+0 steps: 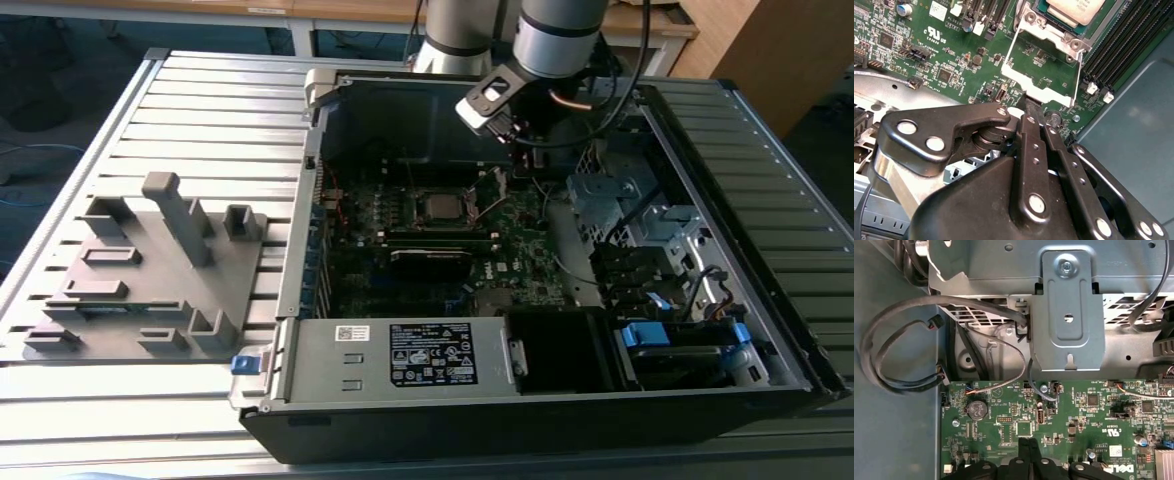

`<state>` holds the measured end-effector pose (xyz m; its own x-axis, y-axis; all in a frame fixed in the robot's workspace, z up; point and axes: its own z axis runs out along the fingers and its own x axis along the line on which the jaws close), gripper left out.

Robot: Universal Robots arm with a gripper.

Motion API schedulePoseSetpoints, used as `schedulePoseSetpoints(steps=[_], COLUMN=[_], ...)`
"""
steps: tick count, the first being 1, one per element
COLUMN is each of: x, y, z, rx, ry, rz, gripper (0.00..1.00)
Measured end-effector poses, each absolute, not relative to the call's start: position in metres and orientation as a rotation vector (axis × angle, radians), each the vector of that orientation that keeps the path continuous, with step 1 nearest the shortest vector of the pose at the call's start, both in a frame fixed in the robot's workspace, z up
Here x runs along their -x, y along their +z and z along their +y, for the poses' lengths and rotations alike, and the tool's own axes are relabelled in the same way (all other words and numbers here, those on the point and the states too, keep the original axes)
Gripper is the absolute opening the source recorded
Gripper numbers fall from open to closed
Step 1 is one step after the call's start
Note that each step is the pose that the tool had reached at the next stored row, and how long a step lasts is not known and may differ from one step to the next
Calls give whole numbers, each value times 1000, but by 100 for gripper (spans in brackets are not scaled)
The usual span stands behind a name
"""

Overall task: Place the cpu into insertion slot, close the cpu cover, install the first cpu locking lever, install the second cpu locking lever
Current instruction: 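Close the cpu cover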

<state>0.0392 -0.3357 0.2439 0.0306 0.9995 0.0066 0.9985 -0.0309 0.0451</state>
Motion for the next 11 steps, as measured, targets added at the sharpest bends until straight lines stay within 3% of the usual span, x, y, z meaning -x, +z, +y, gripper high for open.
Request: schedulePoseSetpoints(steps=[11], x=[-31], y=[244], z=[-336], rx=[-2232], ry=[62], rz=[2165], gripper=[11])
